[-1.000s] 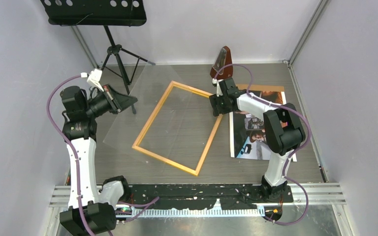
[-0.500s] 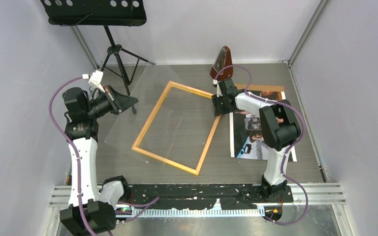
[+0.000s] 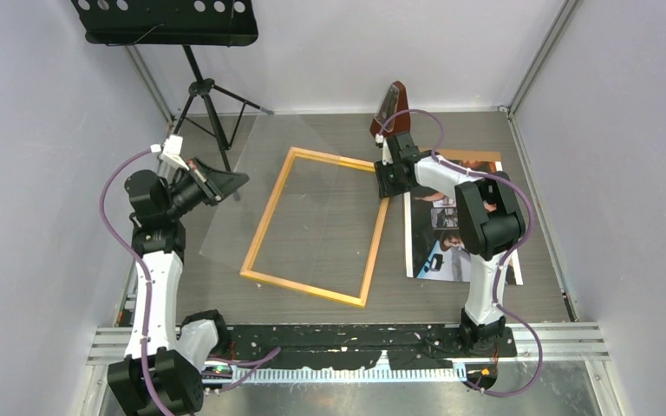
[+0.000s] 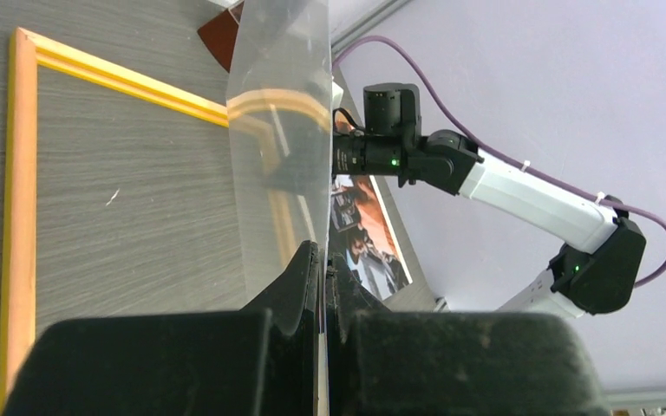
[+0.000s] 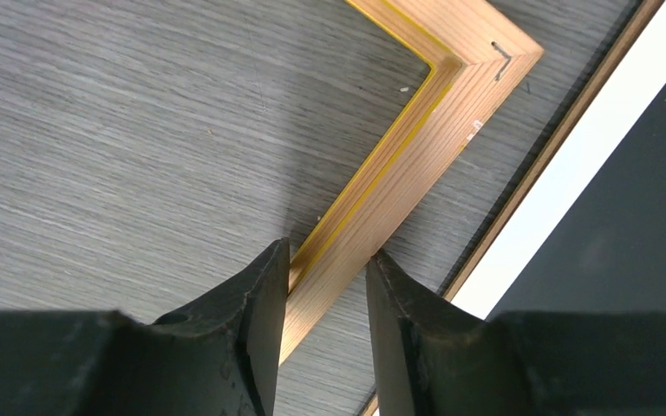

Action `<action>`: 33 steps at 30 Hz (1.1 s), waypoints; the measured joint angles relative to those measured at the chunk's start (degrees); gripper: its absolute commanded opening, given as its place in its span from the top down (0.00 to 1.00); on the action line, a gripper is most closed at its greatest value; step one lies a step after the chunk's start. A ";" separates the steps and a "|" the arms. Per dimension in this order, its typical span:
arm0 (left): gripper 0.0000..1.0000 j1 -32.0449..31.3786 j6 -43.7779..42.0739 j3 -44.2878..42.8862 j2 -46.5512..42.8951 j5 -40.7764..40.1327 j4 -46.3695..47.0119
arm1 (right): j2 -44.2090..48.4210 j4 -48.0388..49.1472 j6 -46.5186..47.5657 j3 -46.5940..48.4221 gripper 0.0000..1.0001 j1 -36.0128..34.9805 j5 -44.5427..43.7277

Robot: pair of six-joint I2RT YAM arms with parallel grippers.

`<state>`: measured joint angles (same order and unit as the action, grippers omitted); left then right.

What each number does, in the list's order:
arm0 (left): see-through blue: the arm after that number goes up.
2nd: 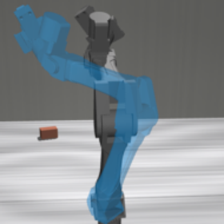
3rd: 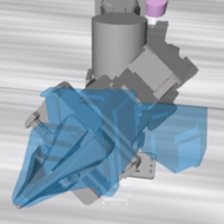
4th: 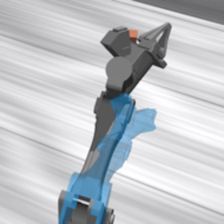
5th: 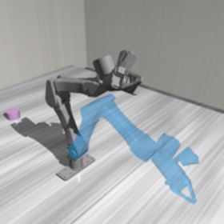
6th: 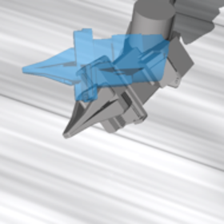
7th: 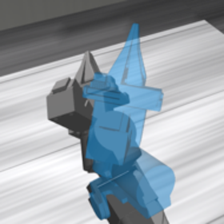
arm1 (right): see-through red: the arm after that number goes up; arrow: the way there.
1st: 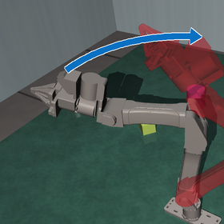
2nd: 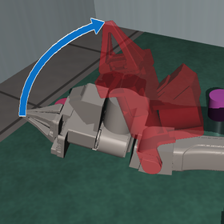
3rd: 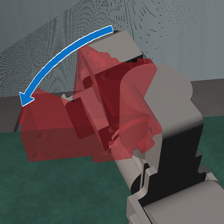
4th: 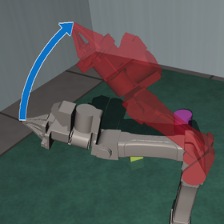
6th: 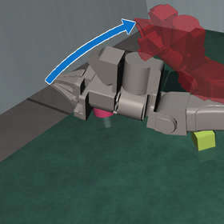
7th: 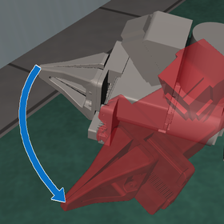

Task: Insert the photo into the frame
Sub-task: Adjust the photo frame at the center of the board.

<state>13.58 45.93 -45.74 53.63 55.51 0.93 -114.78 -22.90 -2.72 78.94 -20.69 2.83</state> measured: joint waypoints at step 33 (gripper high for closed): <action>1.00 -16.98 30.38 9.68 23.17 -11.43 42.32 | 24.11 -2.40 4.48 -11.45 0.24 12.83 21.53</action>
<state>-3.40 76.31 -36.05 76.79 44.07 43.24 -90.67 -25.30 1.76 67.48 -7.86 24.36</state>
